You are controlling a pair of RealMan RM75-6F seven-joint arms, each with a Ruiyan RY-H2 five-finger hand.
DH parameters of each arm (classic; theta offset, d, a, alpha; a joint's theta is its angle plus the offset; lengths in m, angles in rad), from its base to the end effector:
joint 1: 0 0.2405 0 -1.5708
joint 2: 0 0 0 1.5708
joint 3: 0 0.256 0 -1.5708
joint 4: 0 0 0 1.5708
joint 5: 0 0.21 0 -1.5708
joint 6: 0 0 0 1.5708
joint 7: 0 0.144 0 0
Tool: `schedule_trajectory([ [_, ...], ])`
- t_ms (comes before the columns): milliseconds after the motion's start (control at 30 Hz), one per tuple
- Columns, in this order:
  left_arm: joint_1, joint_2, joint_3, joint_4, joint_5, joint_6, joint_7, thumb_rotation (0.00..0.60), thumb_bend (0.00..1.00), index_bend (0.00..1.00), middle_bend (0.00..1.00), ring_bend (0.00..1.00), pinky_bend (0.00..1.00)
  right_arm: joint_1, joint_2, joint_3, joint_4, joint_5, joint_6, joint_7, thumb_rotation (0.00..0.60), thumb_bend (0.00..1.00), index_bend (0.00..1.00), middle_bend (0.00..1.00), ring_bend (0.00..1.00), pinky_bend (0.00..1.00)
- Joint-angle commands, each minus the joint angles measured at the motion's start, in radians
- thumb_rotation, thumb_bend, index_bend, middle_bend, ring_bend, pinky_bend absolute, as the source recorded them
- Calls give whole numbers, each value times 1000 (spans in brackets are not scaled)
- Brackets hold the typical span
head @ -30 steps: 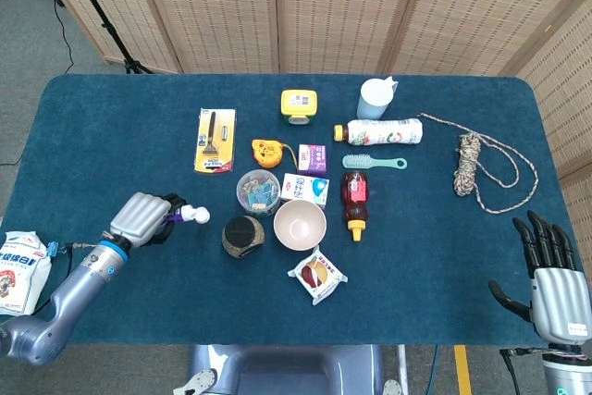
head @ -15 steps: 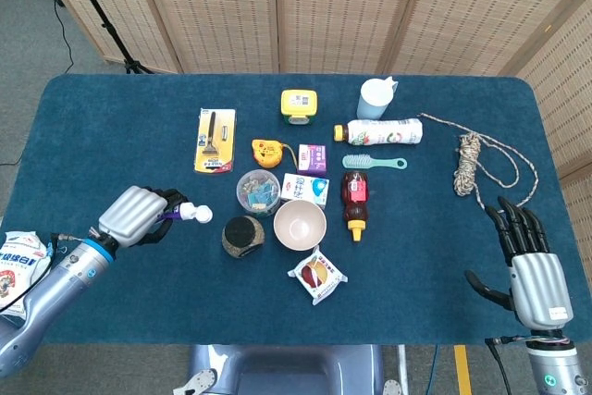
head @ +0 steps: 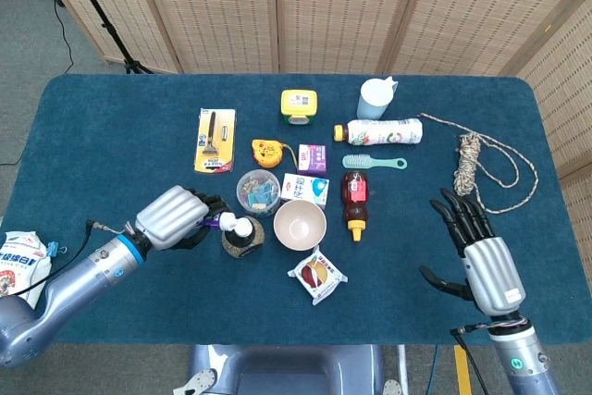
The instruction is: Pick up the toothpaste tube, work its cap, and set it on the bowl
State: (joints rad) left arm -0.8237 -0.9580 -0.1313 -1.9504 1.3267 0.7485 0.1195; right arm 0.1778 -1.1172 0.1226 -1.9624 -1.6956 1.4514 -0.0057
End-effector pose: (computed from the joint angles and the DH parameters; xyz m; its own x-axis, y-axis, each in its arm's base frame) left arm -0.1035 0.3086 0.0986 0.5782 0.3311 0.7457 0.7302 -0.6177 -0.2919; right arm -0.1854 -0.2016 0.1418 0.0845 0.0117 0.9964 -0.9364 -0.3409 0.0834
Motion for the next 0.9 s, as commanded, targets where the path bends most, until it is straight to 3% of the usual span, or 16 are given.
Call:
schedule_trajectory([
  [33, -31, -13, -16, -6, -26, -30, 11, 600, 1000, 466, 337, 439, 490, 31, -21, 8, 3, 0, -31, 22, 600, 218, 0, 0, 0, 0],
  [900, -271, -74, -83, 25, -292, -250, -18, 600, 1000, 491, 354, 445, 490, 178, -243, 27, 155, 75, -151, 65, 600, 220, 0, 0, 0, 0],
])
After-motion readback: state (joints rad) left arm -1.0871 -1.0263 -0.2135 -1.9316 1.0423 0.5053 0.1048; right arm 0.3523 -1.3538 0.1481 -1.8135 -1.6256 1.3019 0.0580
